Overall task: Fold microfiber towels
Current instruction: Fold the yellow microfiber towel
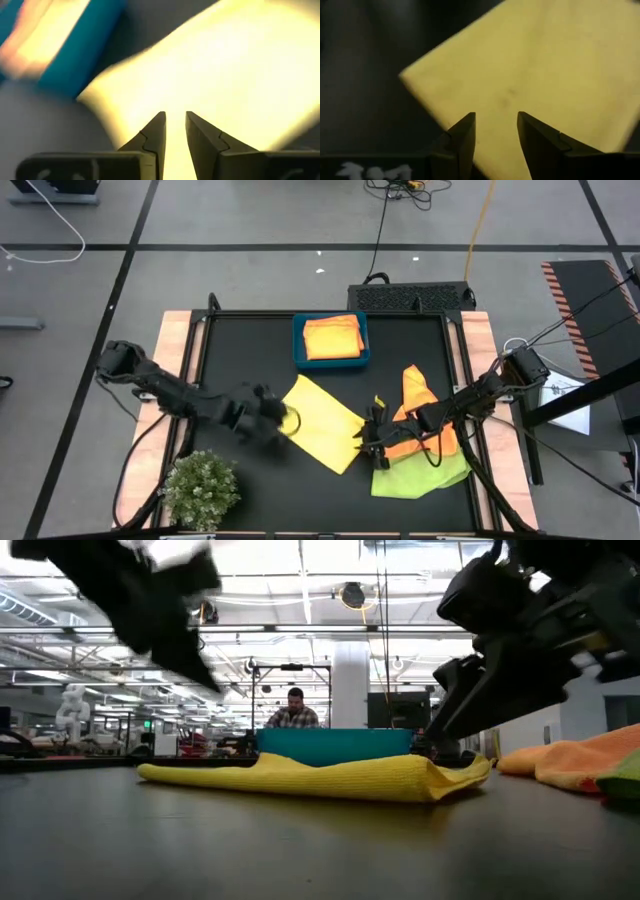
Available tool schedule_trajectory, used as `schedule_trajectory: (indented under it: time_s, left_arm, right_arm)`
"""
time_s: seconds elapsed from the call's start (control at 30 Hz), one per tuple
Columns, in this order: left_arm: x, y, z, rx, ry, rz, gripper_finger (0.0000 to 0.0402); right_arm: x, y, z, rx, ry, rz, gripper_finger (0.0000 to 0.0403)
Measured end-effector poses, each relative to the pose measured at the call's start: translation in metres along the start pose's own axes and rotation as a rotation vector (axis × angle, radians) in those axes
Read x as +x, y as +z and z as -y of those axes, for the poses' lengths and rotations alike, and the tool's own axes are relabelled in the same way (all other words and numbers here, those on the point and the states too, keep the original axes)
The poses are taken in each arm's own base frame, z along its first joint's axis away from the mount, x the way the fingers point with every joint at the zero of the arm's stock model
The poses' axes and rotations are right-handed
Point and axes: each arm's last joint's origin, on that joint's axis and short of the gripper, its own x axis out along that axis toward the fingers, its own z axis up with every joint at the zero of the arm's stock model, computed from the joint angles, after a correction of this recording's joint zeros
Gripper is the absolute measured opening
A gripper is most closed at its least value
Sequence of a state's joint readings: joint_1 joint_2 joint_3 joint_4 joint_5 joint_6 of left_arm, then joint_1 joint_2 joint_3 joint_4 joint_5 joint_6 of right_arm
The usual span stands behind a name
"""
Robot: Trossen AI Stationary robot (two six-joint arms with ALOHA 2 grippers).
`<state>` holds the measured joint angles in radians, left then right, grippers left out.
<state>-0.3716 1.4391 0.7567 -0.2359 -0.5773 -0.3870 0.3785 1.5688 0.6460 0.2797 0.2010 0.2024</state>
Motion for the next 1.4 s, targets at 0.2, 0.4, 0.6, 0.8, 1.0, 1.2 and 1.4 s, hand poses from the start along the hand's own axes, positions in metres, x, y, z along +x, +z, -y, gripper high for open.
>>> schedule_trajectory:
  time_s: [0.2,0.4,0.6,0.8,1.0,1.2,1.4]
  left_arm:
    - [-0.004,-0.003,0.074,0.294,-0.221,0.302,0.0076]
    - [0.030,0.004,0.119,0.434,-0.261,0.291,0.0079]
    - [0.059,0.029,0.146,0.579,-0.263,0.193,0.0139]
    - [0.071,0.047,0.158,0.598,-0.223,0.123,0.0222]
    - [0.090,0.042,0.165,0.644,-0.219,0.063,0.0235]
    - [0.101,0.038,0.169,0.632,-0.210,0.066,0.0208]
    - [0.103,0.038,0.166,0.615,-0.180,0.057,0.0145]
  right_arm:
    - [0.001,0.001,0.010,-0.011,-0.082,0.005,0.0139]
    - [0.002,-0.001,0.015,0.011,-0.101,-0.021,0.0139]
    - [0.002,-0.002,0.016,0.017,-0.105,-0.037,0.0139]
    - [0.002,-0.004,0.017,0.012,-0.107,-0.052,0.0139]
    - [0.002,-0.002,0.016,0.011,-0.106,-0.034,0.0139]
    - [0.002,-0.001,0.016,0.011,-0.104,-0.024,0.0139]
    - [0.002,-0.002,0.015,-0.055,-0.085,-0.036,0.0139]
